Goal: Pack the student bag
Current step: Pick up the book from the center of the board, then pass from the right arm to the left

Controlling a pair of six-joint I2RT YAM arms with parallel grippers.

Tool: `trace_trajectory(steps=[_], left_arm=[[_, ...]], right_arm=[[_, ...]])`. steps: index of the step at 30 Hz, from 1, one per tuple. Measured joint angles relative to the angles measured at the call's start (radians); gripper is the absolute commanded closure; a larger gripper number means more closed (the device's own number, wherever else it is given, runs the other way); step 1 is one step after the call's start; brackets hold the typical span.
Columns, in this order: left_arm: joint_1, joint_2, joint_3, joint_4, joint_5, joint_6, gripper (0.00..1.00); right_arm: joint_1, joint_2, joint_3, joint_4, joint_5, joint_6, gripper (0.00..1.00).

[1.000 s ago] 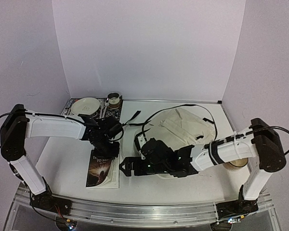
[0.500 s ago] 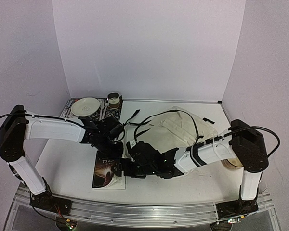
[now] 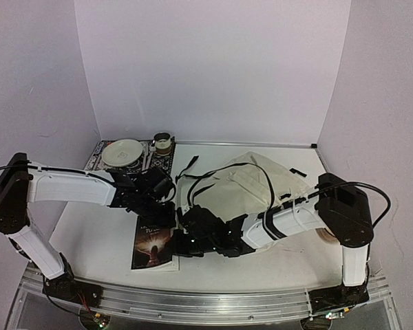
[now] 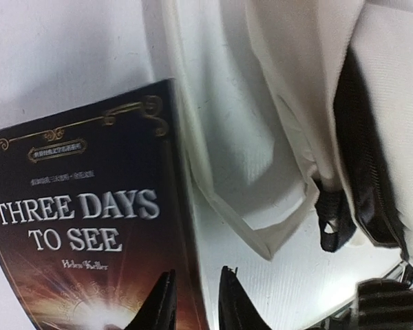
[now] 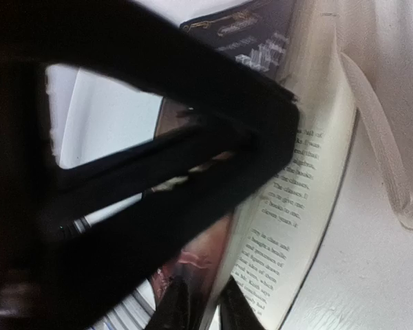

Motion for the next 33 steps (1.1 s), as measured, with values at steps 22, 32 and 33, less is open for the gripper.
trace_trajectory(steps=[22, 32, 33], left_arm=[[0.126, -0.597, -0.166, 0.043, -0.184, 0.040, 0.04], [0.162, -0.683, -0.309, 0.242, -0.088, 0.042, 0.02], [0.163, -0.683, -0.321, 0.271, -0.073, 0.040, 0.02]], right_arm=[[-0.004, -0.258, -0.076, 0.000, -0.009, -0.166, 1.00], [-0.035, -0.454, -0.122, 0.018, 0.053, -0.282, 1.00], [-0.038, -0.476, -0.130, 0.021, 0.064, -0.292, 1.00]])
